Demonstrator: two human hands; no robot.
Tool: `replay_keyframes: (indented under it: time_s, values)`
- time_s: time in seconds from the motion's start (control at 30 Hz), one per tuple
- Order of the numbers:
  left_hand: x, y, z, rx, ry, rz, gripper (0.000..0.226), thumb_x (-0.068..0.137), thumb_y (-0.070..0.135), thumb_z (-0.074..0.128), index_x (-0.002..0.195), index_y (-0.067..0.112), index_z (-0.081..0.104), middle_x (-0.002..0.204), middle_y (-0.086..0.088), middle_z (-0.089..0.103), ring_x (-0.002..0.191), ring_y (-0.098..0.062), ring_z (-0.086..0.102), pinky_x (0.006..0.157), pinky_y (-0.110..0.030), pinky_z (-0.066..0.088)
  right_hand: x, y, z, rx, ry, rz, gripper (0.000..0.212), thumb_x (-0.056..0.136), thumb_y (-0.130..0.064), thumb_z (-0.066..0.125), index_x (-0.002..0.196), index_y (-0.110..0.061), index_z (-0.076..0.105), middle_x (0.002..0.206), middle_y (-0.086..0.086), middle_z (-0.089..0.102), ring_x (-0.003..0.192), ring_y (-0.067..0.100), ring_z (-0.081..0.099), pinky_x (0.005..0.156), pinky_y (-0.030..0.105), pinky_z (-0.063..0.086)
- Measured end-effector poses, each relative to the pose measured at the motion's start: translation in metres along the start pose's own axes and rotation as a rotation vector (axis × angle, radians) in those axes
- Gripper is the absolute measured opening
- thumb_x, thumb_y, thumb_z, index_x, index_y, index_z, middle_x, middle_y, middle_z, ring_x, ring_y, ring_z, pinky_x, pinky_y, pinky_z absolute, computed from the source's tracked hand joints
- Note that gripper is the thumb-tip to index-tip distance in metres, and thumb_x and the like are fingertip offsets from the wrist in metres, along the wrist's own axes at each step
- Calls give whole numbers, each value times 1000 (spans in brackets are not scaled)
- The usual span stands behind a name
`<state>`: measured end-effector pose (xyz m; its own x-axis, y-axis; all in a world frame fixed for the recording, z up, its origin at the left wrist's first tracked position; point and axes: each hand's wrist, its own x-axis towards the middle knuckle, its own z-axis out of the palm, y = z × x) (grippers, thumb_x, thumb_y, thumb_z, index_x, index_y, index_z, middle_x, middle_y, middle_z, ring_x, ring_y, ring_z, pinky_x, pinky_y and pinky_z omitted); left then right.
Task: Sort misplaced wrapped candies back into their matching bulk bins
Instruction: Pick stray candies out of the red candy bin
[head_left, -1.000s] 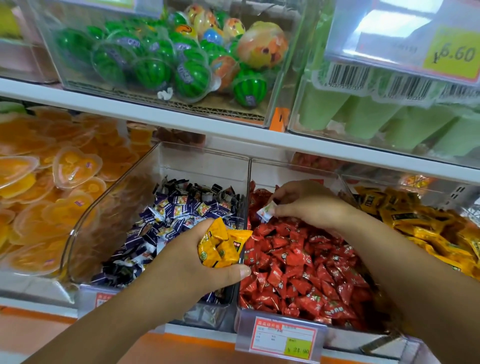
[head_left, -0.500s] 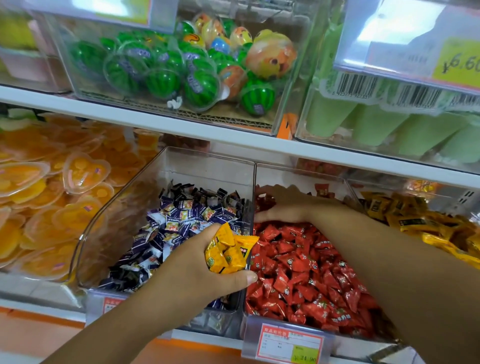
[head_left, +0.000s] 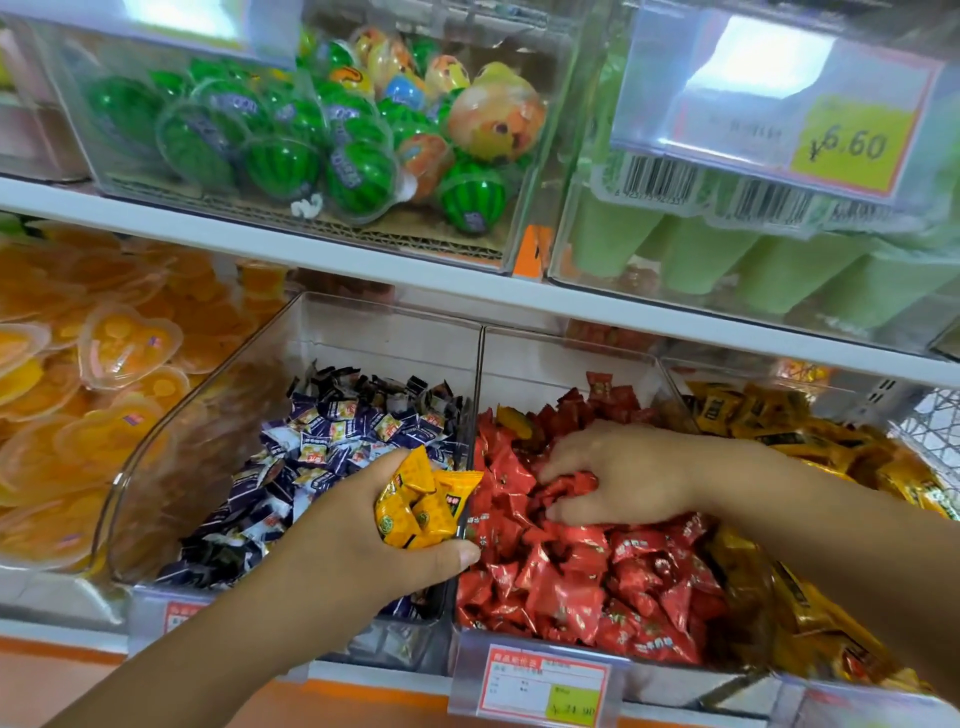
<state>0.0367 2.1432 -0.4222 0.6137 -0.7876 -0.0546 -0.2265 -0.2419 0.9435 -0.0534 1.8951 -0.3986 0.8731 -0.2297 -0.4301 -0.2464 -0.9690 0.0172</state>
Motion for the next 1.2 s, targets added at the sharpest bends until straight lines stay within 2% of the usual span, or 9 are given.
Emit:
replay_keyframes:
  time_s: [0.13, 0.27, 0.37, 0.5, 0.7, 0.87, 0.97, 1.03, 1.2]
  values:
    - [0, 0, 2, 40, 40, -11, 75, 67, 46, 78, 115, 57, 22, 70, 46, 54, 58, 4, 48, 48, 1, 38, -18, 0, -19, 72, -122, 73, 73, 72, -80, 48, 136, -45, 46, 151, -12, 34, 141, 14, 28, 117, 39, 22]
    - [-1, -1, 1, 45, 59, 2, 88, 66, 47, 78, 138, 49, 27, 88, 41, 52, 74, 25, 52, 57, 2, 38, 27, 4, -25, 207, 288, 112, 36, 95, -51, 47, 118, -31, 64, 127, -7, 61, 114, 15, 56, 99, 33, 45]
    - [1, -3, 0, 52, 29, -27, 68, 60, 53, 77, 117, 56, 38, 87, 28, 65, 78, 16, 56, 61, -1, 41, 69, 2, -12, 237, 272, 184, 40, 100, -28, 46, 140, -29, 45, 145, 0, 45, 122, 19, 51, 95, 24, 42]
    - [1, -3, 0, 16, -25, -20, 46, 71, 42, 77, 88, 53, 36, 68, 52, 52, 65, 28, 51, 57, 4, 37, 92, -4, 7, 319, 310, 221, 39, 95, -12, 46, 130, -27, 51, 137, 4, 53, 115, 23, 53, 84, 26, 45]
    - [1, -5, 0, 13, -41, -9, 50, 71, 41, 78, 89, 56, 34, 71, 54, 50, 63, 28, 51, 55, 4, 38, 50, 0, -8, 576, 487, 226, 37, 85, -19, 66, 119, -28, 56, 114, -4, 59, 92, 12, 52, 66, 21, 41]
    - [-2, 5, 5, 6, -4, -20, 46, 76, 30, 77, 92, 49, 38, 51, 48, 46, 57, 27, 49, 51, 2, 37, -7, -6, -9, 828, 577, 178, 40, 81, -16, 71, 115, -33, 58, 110, -9, 64, 99, 9, 61, 82, 25, 51]
    - [-1, 0, 3, -30, 37, -8, 89, 65, 43, 82, 140, 43, 34, 110, 37, 51, 90, 8, 53, 78, -12, 41, -32, -16, 7, 960, 635, 125, 31, 80, -10, 72, 101, -29, 60, 101, -4, 68, 88, 11, 65, 81, 24, 52]
    - [1, -1, 3, -25, 55, -17, 107, 52, 55, 81, 146, 40, 32, 125, 17, 59, 100, -9, 62, 88, -27, 46, -44, -28, 17, 1095, 651, 66, 31, 81, -3, 71, 99, -26, 63, 97, 0, 68, 81, 10, 61, 75, 17, 49]
    - [2, 14, 7, -134, 177, 27, 59, 63, 45, 80, 113, 49, 49, 97, 27, 60, 88, 0, 58, 72, -16, 43, -65, -61, 25, 1283, 700, -59, 29, 80, -1, 73, 104, -16, 66, 97, 4, 72, 86, 12, 65, 80, 18, 52]
